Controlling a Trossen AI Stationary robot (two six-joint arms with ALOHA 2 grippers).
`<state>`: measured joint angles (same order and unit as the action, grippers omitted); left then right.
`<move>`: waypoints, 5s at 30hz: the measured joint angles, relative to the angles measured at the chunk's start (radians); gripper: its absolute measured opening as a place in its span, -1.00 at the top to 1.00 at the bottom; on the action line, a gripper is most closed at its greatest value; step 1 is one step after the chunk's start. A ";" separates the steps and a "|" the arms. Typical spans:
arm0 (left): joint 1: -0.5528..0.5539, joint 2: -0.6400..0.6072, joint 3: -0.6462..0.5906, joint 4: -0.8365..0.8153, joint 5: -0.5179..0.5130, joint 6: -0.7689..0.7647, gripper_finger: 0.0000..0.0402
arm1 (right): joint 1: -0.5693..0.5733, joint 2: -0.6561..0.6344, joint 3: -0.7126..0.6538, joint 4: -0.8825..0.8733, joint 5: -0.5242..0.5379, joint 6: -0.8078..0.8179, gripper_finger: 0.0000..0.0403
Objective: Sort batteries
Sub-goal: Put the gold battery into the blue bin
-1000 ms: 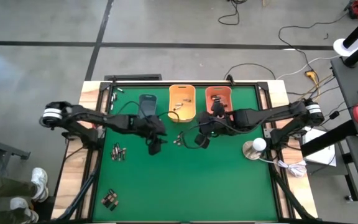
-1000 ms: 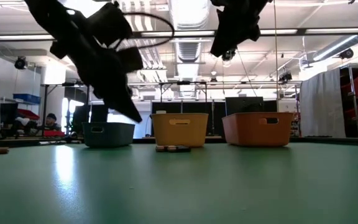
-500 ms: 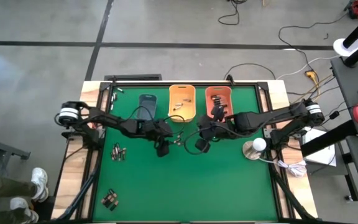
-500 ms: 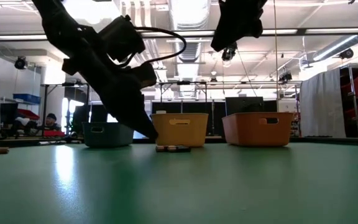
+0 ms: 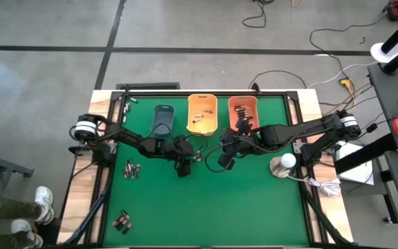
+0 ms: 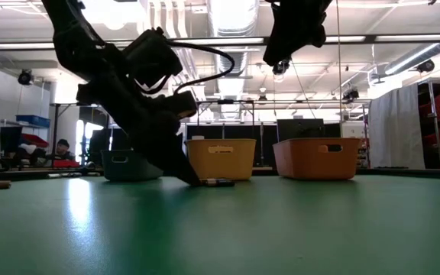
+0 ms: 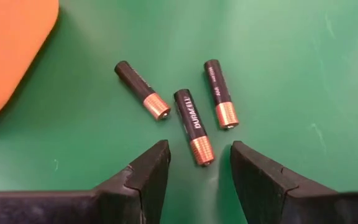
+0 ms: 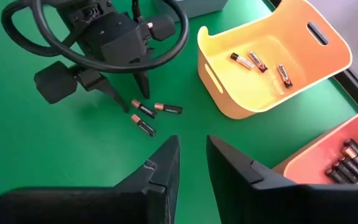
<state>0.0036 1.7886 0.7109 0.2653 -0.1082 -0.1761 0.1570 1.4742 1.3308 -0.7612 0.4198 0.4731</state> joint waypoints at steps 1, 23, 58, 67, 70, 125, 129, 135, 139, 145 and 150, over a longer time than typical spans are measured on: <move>-0.001 0.005 0.000 0.004 -0.009 -0.002 0.23 | 0.000 0.000 0.000 0.000 0.000 0.001 0.66; 0.000 -0.009 0.000 -0.031 -0.049 0.097 0.94 | -0.003 -0.001 0.003 -0.049 0.001 -0.020 0.63; 0.628 -0.403 0.019 -0.639 0.036 -0.021 0.94 | -0.038 -0.001 0.004 -0.028 0.011 0.004 0.69; 0.638 -0.210 0.155 -0.737 0.076 -0.081 0.94 | -0.037 -0.001 0.004 -0.026 0.010 0.041 0.70; 0.639 -0.166 0.192 -0.772 0.076 -0.089 0.94 | -0.037 -0.001 0.003 -0.026 0.001 0.045 0.67; 0.776 -0.104 0.224 -0.710 0.019 -0.462 0.25 | -0.035 0.000 0.002 -0.026 -0.004 0.103 0.50; 0.808 -0.104 0.225 -0.710 0.016 -0.484 0.25 | -0.035 0.000 0.002 -0.026 -0.008 0.103 0.55; 0.841 -0.114 0.225 -0.709 0.029 -0.513 0.25 | -0.035 0.000 0.002 -0.027 -0.008 0.102 0.60; 0.834 -0.147 0.225 -0.709 0.078 -0.467 0.25 | -0.035 0.000 0.002 -0.027 -0.008 0.094 0.60; 0.782 -0.306 0.223 -0.744 0.119 -0.359 0.25 | -0.033 0.000 0.002 -0.034 -0.008 0.093 0.53; 0.620 -0.515 0.200 -0.743 0.150 -0.162 0.25 | -0.028 0.000 0.002 -0.054 -0.005 0.087 0.48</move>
<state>0.6238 1.2740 0.9108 -0.4774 0.0420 -0.3384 0.1288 1.4746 1.3327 -0.8148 0.4144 0.5597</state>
